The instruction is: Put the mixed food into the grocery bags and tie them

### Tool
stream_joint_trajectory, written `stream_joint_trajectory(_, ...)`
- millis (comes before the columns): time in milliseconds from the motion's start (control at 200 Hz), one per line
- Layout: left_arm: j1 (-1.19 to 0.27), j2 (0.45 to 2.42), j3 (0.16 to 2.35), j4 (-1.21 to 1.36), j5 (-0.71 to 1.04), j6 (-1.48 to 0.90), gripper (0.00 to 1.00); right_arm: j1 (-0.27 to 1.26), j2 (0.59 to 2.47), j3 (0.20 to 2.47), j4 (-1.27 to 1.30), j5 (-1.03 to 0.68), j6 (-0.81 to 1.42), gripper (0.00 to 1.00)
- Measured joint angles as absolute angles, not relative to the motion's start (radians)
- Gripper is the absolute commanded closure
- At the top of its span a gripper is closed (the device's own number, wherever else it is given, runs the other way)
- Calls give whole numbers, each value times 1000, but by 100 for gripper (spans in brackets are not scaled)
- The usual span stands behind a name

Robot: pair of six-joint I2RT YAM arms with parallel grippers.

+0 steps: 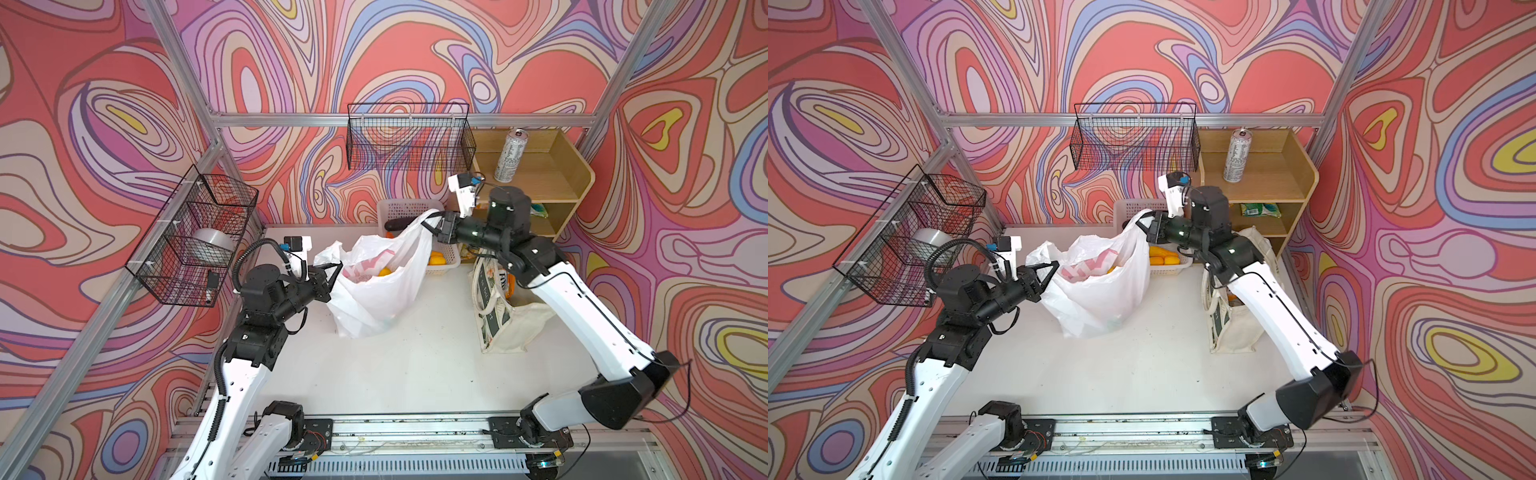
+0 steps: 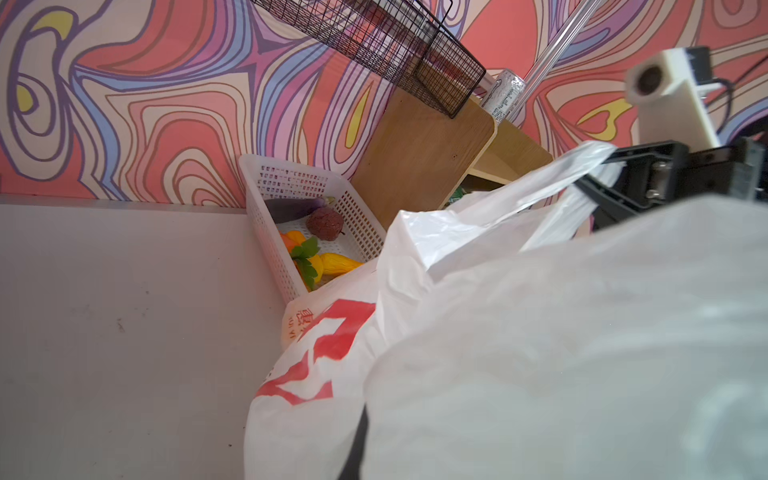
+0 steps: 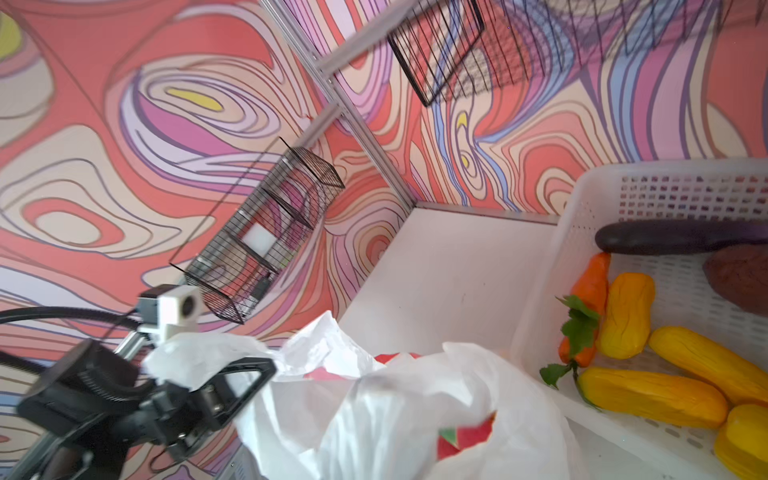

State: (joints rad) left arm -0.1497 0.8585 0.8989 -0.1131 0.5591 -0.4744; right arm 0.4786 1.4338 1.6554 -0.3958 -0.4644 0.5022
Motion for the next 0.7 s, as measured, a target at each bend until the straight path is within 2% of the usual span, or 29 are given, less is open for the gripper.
stream_joint_trajectory(115,-157,909,899,-59,576,-523,100,478,1389,1655,-413,-455,504,100)
stream_joint_trajectory(701,-236,1208,871,225,612,-642,100,478,1390,1582,-609,-300,478,100)
